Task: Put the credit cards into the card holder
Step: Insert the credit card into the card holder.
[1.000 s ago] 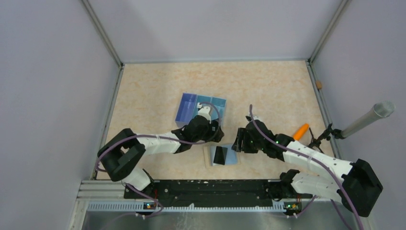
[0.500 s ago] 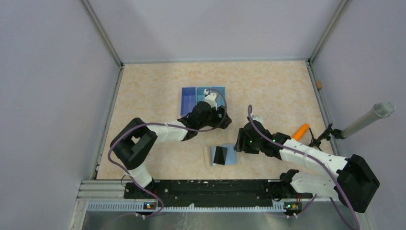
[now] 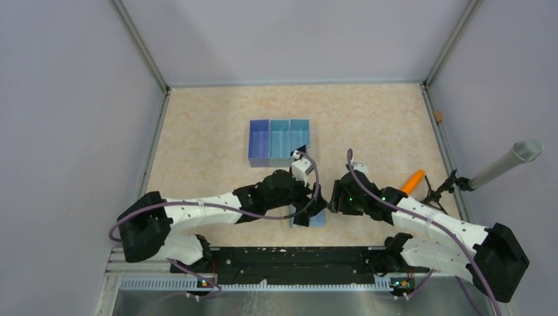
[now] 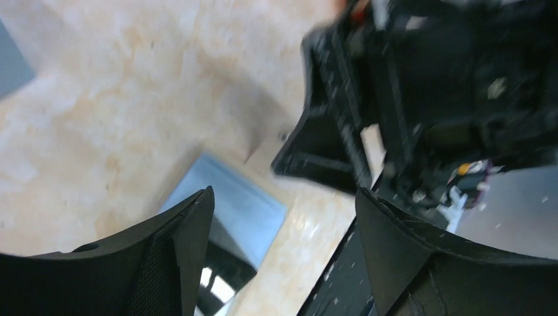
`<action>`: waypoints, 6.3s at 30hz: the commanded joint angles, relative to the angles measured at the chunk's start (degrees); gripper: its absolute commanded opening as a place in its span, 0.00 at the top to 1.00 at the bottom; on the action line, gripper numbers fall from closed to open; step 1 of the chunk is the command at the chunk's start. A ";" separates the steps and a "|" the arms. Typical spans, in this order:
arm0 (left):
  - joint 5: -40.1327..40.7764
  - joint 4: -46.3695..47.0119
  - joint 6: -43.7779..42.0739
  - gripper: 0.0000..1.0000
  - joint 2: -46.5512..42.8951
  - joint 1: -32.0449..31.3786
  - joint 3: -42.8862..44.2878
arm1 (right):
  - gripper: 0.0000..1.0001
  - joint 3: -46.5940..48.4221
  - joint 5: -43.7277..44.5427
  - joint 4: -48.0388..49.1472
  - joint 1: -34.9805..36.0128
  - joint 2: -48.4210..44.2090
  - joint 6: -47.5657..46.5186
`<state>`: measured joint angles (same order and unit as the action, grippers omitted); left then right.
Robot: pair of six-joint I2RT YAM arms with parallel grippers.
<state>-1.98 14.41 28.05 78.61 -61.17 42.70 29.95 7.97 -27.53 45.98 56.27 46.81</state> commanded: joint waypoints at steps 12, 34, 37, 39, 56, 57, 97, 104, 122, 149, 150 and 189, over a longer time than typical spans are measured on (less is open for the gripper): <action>11.01 -8.88 -9.05 0.15 0.41 -6.07 -6.39 | 0.49 -4.04 4.63 2.74 -0.33 -1.21 -1.86; 16.41 -11.00 -11.15 0.18 3.98 -9.58 -9.34 | 0.72 -4.55 5.72 7.40 -0.64 6.40 -1.10; 17.87 -10.99 -11.42 0.16 4.55 -10.29 -9.38 | 0.73 -4.51 5.62 7.70 -0.71 6.83 -1.02; 18.49 -10.75 -11.65 0.15 4.89 -10.73 -9.39 | 0.73 -4.36 5.50 7.80 -0.65 7.16 -0.94; 24.43 -7.65 -7.06 0.15 6.68 -11.61 -10.35 | 0.75 -4.94 4.89 8.34 -0.71 8.45 -0.23; 24.66 -7.53 -6.64 0.15 7.00 -11.61 -10.33 | 0.75 -4.93 4.87 8.38 -0.65 8.44 -0.26; 28.93 -7.73 -1.09 0.14 7.87 -11.65 -10.58 | 0.76 -2.09 -4.05 21.18 -11.70 16.50 -10.78; 31.18 -8.88 0.37 0.14 8.08 -11.61 -9.95 | 1.00 -3.23 -4.91 20.40 -11.69 17.03 -10.34; 33.77 -10.92 0.69 0.13 10.32 -11.60 -5.47 | 1.00 -6.91 -9.17 21.87 -11.67 17.90 -10.07; 31.99 -9.50 2.08 0.10 7.78 -10.82 -2.82 | 1.00 -7.71 -8.92 20.57 -11.61 18.70 -9.57; 31.26 -9.71 2.05 0.09 7.56 -10.79 -2.86 | 1.00 -7.58 -8.85 20.52 -11.61 18.74 -9.54; 4.44 -15.72 30.30 0.09 4.77 0.99 -5.02 | 1.00 -6.75 -8.66 20.51 -11.61 19.80 -10.16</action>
<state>3.40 -3.03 56.51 82.26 -60.29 37.91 24.88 -1.19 0.75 34.57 73.28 37.65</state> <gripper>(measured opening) 0.910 0.018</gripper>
